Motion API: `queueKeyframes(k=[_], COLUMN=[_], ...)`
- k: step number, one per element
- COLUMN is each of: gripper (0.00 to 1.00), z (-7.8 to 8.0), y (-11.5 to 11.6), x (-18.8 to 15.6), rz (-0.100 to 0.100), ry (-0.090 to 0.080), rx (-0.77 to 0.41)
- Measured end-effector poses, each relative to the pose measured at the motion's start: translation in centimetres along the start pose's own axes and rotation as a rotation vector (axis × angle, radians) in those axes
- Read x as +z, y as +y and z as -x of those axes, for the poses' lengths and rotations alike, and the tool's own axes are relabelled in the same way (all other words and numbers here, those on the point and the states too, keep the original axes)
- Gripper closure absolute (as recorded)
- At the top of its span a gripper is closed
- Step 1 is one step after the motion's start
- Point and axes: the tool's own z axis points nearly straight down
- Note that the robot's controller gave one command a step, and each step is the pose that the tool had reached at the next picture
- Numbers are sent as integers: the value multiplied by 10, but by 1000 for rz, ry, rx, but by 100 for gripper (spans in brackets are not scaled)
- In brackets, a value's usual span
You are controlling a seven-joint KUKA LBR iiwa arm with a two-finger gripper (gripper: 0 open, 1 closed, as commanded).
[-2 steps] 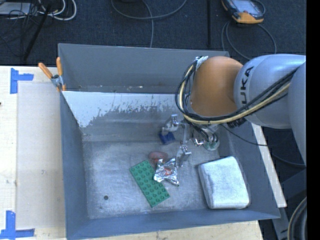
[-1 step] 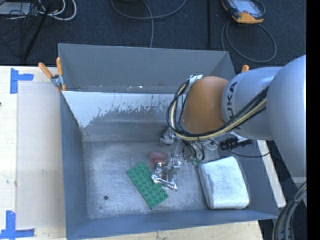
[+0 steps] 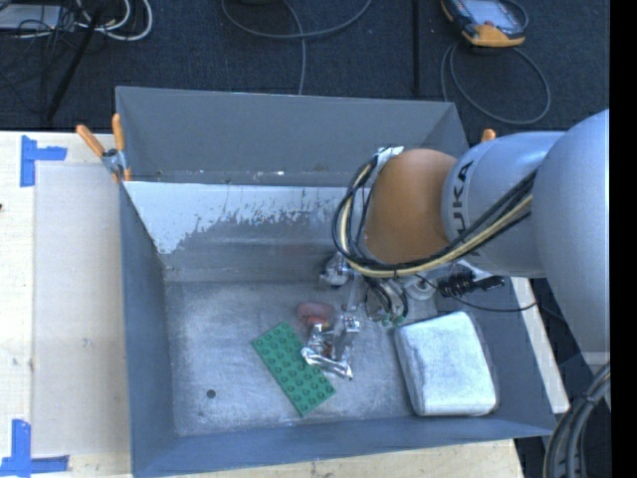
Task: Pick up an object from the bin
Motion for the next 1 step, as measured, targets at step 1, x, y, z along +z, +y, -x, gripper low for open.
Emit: queueKeyframes(k=[1], gripper=[100], z=[-1], y=[1], x=[-1], rz=[2], ry=[6], rx=[-1])
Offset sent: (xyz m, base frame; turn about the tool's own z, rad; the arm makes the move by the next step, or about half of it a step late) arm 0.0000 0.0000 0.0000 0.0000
